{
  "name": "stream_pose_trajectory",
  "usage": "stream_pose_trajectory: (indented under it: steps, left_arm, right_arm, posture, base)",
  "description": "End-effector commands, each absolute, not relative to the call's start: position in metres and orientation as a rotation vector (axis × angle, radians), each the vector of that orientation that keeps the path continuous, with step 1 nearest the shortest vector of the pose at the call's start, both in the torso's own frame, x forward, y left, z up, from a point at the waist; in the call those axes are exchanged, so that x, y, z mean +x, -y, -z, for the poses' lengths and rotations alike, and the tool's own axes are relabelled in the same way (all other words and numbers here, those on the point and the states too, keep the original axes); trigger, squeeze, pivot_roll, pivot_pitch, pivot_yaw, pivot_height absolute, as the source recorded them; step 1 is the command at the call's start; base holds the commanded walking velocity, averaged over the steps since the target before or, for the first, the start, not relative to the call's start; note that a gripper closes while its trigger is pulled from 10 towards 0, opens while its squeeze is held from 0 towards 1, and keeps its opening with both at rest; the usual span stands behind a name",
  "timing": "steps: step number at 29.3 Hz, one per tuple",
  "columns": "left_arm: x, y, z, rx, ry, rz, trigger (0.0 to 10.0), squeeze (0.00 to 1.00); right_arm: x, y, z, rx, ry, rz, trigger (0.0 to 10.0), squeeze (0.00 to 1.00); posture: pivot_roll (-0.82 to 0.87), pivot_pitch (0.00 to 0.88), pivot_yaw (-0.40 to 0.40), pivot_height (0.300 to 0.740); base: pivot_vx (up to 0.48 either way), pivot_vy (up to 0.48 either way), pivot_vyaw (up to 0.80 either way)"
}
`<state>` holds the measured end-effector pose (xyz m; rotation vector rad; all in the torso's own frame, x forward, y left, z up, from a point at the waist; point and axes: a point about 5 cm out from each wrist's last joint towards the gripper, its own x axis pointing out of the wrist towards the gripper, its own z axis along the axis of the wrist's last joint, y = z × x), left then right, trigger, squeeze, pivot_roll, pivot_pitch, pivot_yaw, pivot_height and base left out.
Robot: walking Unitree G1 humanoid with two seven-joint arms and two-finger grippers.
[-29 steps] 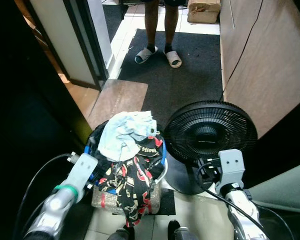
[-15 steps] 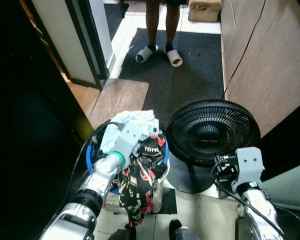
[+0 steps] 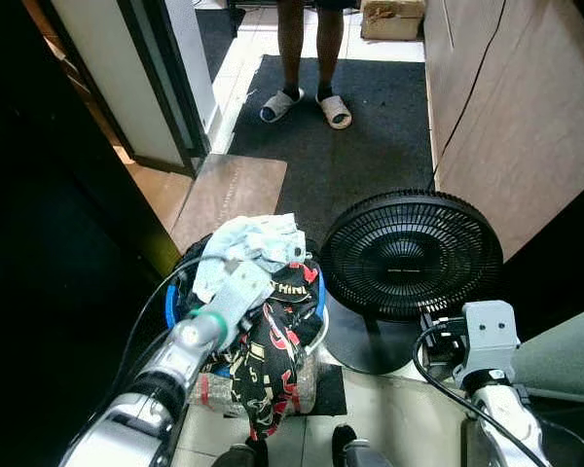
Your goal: Clothes washing
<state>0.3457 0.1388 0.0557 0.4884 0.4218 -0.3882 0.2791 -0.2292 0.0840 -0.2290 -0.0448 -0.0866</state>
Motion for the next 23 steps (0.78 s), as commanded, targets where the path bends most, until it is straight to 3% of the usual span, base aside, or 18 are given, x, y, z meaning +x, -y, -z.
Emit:
stream_pose_trajectory:
  steps: [1, 7, 11, 13, 18, 23]
  left_arm:
    - [0.326, -0.157, -0.028, 0.509, -0.574, 0.379, 10.0, 0.0]
    - [0.327, -0.155, -0.031, 0.58, -0.505, 0.399, 10.0, 0.0]
    - [0.34, -0.127, -0.059, 0.815, -0.206, 0.486, 10.0, 0.0]
    - [0.34, -0.127, -0.059, 0.815, -0.206, 0.486, 10.0, 0.0]
    - [0.346, -0.089, -0.078, 0.862, -0.104, 0.621, 10.0, 0.0]
    - [0.351, -0.073, -0.086, 0.843, -0.078, 0.638, 10.0, 0.0]
  right_arm:
    - [0.273, 0.23, -0.075, -0.215, 0.0, 0.091, 10.0, 0.0]
    - [0.275, 0.229, -0.076, -0.216, -0.001, 0.085, 10.0, 0.0]
    - [0.279, 0.229, -0.078, -0.215, 0.0, 0.083, 10.0, 0.0]
    - [0.279, 0.229, -0.078, -0.215, 0.0, 0.083, 10.0, 0.0]
    - [0.277, 0.227, -0.078, -0.21, 0.001, 0.09, 10.0, 0.0]
    - [0.275, 0.228, -0.077, -0.207, -0.001, 0.097, 10.0, 0.0]
  posture:
    - [-0.07, 0.277, 0.151, 0.74]
    - [-0.06, 0.275, 0.145, 0.74]
    - [-0.06, 0.272, 0.147, 0.74]
    - [-0.06, 0.272, 0.147, 0.74]
    - [-0.07, 0.265, 0.162, 0.74]
    - [-0.07, 0.265, 0.164, 0.74]
  base:
    - [0.0, 0.0, 0.0]
    - [0.0, 0.0, 0.0]
    - [0.0, 0.0, 0.0]
    - [0.0, 0.0, 0.0]
    - [0.0, 0.0, 0.0]
    - [0.0, 0.0, 0.0]
